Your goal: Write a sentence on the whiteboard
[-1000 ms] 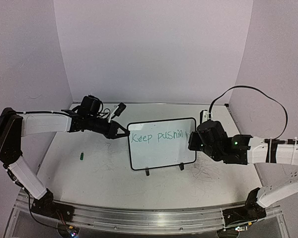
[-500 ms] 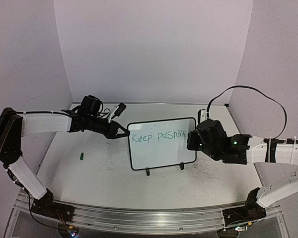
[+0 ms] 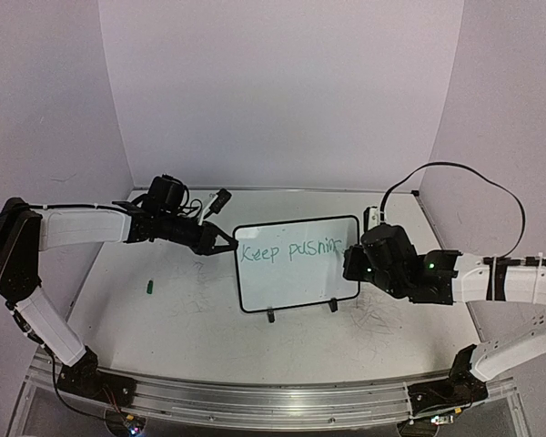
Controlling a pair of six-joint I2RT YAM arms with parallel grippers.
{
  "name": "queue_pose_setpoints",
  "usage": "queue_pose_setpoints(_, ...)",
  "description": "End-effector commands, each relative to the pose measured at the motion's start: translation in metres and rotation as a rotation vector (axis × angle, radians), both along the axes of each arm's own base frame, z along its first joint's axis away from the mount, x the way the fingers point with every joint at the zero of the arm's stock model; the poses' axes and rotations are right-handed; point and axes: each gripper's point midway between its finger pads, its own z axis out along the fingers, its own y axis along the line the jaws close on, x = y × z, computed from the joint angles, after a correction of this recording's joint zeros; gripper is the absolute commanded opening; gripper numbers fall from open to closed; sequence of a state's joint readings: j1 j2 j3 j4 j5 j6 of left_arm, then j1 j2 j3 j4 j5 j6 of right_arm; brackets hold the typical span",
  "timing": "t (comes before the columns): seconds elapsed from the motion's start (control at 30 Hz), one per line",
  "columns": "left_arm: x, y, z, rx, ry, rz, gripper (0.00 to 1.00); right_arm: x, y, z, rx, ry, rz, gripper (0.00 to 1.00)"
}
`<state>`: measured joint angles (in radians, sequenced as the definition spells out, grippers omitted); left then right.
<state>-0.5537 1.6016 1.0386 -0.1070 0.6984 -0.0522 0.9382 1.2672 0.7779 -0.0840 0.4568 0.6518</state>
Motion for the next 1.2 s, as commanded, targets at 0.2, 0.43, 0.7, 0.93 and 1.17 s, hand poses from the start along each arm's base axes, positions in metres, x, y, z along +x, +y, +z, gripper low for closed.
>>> queue_pose_setpoints(0.2,0.008,0.004,0.013,0.010,-0.068,0.027,0.00,0.002,-0.017,0.008,-0.024,-0.029,-0.066,0.00)
queue_pose_setpoints(0.43,0.008,0.005,0.014,0.011,-0.071,0.030,0.00,0.012,-0.011,0.023,-0.031,-0.071,-0.073,0.00)
queue_pose_setpoints(0.7,0.008,0.005,0.015,0.009,-0.075,0.029,0.00,0.018,-0.011,0.033,-0.039,-0.100,-0.082,0.00)
queue_pose_setpoints(0.93,0.008,0.005,0.014,0.010,-0.074,0.028,0.00,0.018,-0.009,0.027,-0.041,-0.083,-0.065,0.00)
queue_pose_setpoints(1.17,0.008,0.005,0.014,0.010,-0.072,0.028,0.00,0.010,-0.010,0.012,-0.033,-0.040,-0.047,0.00)
